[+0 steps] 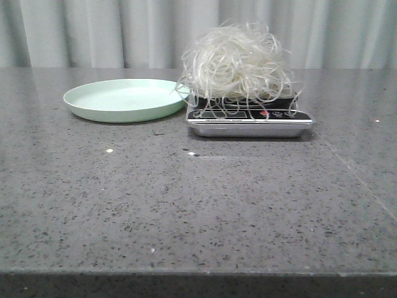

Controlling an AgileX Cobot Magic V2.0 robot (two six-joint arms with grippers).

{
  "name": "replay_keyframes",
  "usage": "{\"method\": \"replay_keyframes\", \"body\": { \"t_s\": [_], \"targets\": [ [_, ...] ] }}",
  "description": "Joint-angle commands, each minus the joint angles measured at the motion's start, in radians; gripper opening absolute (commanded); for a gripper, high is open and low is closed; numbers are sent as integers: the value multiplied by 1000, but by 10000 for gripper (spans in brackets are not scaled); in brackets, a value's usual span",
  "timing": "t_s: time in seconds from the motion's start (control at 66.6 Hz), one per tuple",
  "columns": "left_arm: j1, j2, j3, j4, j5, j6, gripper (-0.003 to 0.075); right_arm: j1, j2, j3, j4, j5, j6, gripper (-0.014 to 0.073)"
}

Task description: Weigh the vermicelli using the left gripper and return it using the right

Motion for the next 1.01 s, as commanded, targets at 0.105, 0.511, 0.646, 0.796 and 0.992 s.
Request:
{"method": "replay_keyframes", "body": {
  "t_s": [0.105, 0.511, 0.646, 0.796, 0.992],
  "targets": [
    [1, 11, -25, -13, -88, 0, 145, 121, 200, -164, 3, 50, 0, 394],
    [1, 11, -25, -13, -88, 0, 145, 436, 794, -701, 3, 270, -4, 598],
    [1, 11, -25, -13, -88, 0, 145, 468, 964, -857, 3, 318, -4, 598],
    [1, 11, -25, -13, -88, 0, 145, 474, 1110, -977, 3, 357, -4, 598],
    [1, 11, -25, -13, -86, 0, 145, 474, 1279, -1115, -23, 485, -4, 598]
  ]
}}
